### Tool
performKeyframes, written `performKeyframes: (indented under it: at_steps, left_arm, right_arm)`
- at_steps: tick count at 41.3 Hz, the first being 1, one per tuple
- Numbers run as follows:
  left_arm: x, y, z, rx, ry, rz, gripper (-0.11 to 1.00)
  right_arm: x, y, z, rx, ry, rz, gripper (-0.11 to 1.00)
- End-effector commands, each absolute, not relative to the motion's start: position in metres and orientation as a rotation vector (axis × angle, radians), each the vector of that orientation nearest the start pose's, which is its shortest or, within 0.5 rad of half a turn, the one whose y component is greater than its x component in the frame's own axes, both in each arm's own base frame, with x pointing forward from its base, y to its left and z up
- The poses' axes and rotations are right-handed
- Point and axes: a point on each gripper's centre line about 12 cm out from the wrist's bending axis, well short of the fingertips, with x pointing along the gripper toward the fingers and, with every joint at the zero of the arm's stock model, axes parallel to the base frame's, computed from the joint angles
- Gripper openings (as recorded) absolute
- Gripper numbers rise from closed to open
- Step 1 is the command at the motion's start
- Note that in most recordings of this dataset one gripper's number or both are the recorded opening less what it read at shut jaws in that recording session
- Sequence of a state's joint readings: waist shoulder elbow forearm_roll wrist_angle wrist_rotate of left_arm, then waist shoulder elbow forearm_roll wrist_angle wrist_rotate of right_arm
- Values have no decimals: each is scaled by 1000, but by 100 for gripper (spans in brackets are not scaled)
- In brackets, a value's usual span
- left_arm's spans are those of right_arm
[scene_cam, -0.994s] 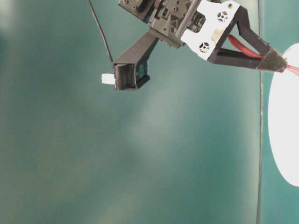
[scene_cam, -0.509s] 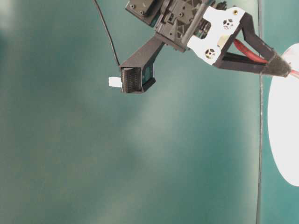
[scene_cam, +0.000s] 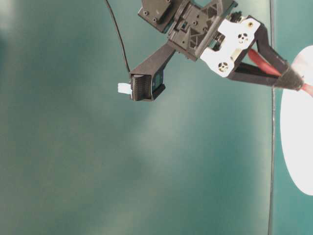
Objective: Scoop the yellow hexagonal prism block from the bowl with a spoon using the right arm.
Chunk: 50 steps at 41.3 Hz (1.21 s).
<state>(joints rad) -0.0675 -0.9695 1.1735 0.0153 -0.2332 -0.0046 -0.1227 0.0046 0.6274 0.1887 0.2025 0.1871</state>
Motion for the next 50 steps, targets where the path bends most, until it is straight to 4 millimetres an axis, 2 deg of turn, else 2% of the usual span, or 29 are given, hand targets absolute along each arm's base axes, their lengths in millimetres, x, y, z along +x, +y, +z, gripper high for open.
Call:
performKeyframes:
  at_steps: [1, 2, 16, 23, 29, 36, 50]
  left_arm:
    - [200, -14, 298, 10, -54, -71, 7]
    - [200, -14, 299, 9, -56, -71, 7]
    - [200, -14, 299, 10, -56, -73, 7]
    - [200, -14, 299, 12, -56, -71, 7]
    - [200, -14, 299, 11, -56, -73, 7]
    - [199, -14, 300, 10, -60, -71, 7]
    - [200, -14, 299, 11, -57, -71, 7]
  right_arm:
    - [387, -45, 175, 410, 744, -230, 13]
    - [387, -45, 176, 410, 738, -231, 8]
    - [389, -46, 180, 393, 721, -223, 8]
    - [384, -45, 206, 342, 703, -198, 8]
    - [369, -43, 240, 301, 687, -179, 8]
    - [345, -38, 267, 304, 668, -168, 8]
    - [300, -15, 281, 339, 642, -118, 8]
